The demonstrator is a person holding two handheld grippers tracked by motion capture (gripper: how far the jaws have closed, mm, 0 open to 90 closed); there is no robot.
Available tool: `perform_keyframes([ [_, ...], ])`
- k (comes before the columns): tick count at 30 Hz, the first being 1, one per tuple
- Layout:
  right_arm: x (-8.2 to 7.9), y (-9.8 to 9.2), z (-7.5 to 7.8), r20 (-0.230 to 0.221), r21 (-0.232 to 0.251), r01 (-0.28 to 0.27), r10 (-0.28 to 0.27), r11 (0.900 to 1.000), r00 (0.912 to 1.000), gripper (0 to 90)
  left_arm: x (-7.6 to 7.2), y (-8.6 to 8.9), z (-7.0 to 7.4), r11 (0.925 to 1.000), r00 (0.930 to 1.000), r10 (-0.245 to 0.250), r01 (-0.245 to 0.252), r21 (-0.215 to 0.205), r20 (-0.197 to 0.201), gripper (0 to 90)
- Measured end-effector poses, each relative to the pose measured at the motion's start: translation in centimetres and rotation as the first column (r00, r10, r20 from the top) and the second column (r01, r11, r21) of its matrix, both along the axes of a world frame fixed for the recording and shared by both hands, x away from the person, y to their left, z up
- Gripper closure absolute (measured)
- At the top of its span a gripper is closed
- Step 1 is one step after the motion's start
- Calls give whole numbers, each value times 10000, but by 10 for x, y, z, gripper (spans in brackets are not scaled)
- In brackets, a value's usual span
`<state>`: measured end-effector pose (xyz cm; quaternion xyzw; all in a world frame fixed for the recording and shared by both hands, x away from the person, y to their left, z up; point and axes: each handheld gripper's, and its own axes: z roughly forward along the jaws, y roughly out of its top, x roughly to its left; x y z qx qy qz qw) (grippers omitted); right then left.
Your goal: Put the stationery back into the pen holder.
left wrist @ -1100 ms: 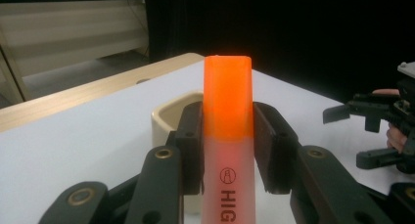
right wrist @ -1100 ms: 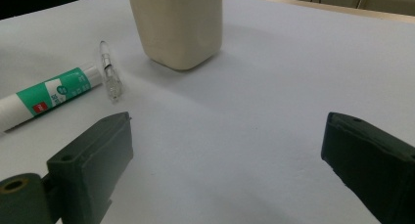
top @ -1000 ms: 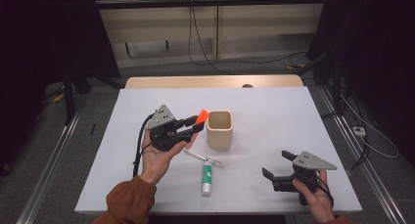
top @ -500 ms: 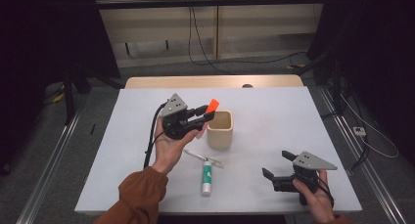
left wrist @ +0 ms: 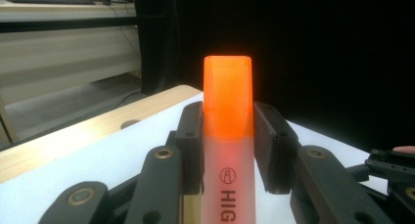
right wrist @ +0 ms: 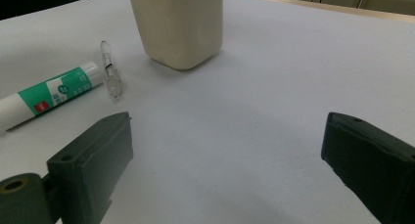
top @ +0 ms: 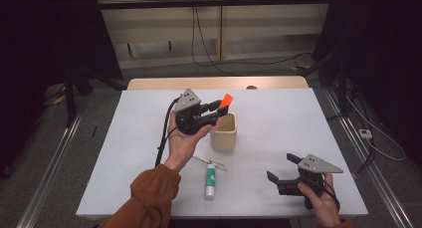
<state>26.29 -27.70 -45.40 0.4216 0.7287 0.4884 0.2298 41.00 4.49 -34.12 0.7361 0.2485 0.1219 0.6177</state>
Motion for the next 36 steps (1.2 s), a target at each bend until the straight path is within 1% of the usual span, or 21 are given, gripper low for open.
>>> perform_keyframes([
  [6, 0, 0, 0, -2, 4, -7, 7, 10000, 10000, 48, 8, -7, 0, 9997, 9997, -219, 220, -81, 136, 671],
  [8, 0, 0, 0, -3, 2, -9, 9, 10000, 10000, 48, 10, -9, -2, 9998, 9996, -220, 220, 5, 176, 671],
  [10, 0, 0, 0, 0, 6, -12, 12, 10000, 10000, 48, 12, -11, -4, 9999, 9998, -91, 89, 107, 203, 672],
  [11, 0, 0, 0, 4, 9, -17, 17, 10000, 10000, 48, 14, -12, -6, 9999, 9998, -33, 31, 102, 181, 671],
  [13, 0, 0, 0, 2, 9, -20, 20, 10000, 10000, 48, 16, -14, -9, 9998, 9999, -137, 137, 111, 78, 671],
  [14, 0, 0, 0, 0, 10, -21, 21, 10000, 10000, 48, 17, -15, -10, 9998, 9999, -62, 60, 200, 98, 671],
  [16, 0, 0, 0, 2, 11, -23, 23, 10000, 10000, 48, 18, -18, -12, 9999, 9999, -56, 55, 139, 94, 672],
  [19, 0, 0, 0, 0, 12, -24, 24, 10000, 10000, 48, 21, -19, -14, 9999, 9999, -46, 44, 154, 156, 672],
  [21, 0, 0, 0, 0, 9, -24, 24, 10000, 10000, 48, 23, -20, -16, 9999, 9999, -18, 17, 118, 126, 671],
  [23, 0, 0, 0, -19, 17, -15, 15, 10000, 10000, 48, 25, -20, -18, 9998, 9999, 17, -19, 179, 114, 671],
  [25, 0, -1, 0, -18, 10, -7, 7, 10000, 10000, 48, 27, -20, -21, 9996, 9999, -62, 60, 271, 80, 671],
  [26, 0, -1, 0, -12, 10, -8, 8, 10000, 10000, 48, 27, -21, -22, 9995, 10000, -28, 27, 313, 41, 671],
  [28, 0, -1, 0, -22, 9, -14, 14, 10000, 10000, 48, 27, -21, -25, 9991, 9999, -110, 108, 410, 56, 671],
  [30, -1, -1, 0, -29, 9, 5, -5, 10000, 10000, 48, 26, -20, -27, 9991, 10000, -47, 44, 412, 59, 671],
  [32, -1, -1, 0, -8, -3, 18, -18, 10000, 10000, 48, 27, -18, -28, 9994, 10000, -12, 13, 356, -42, 671],
  [36, -1, -1, 0, -9, -21, -16, 16, 10000, 10000, 48, 28, -17, -32, 9987, 9999, -9, 14, 505, -112, 671],
])
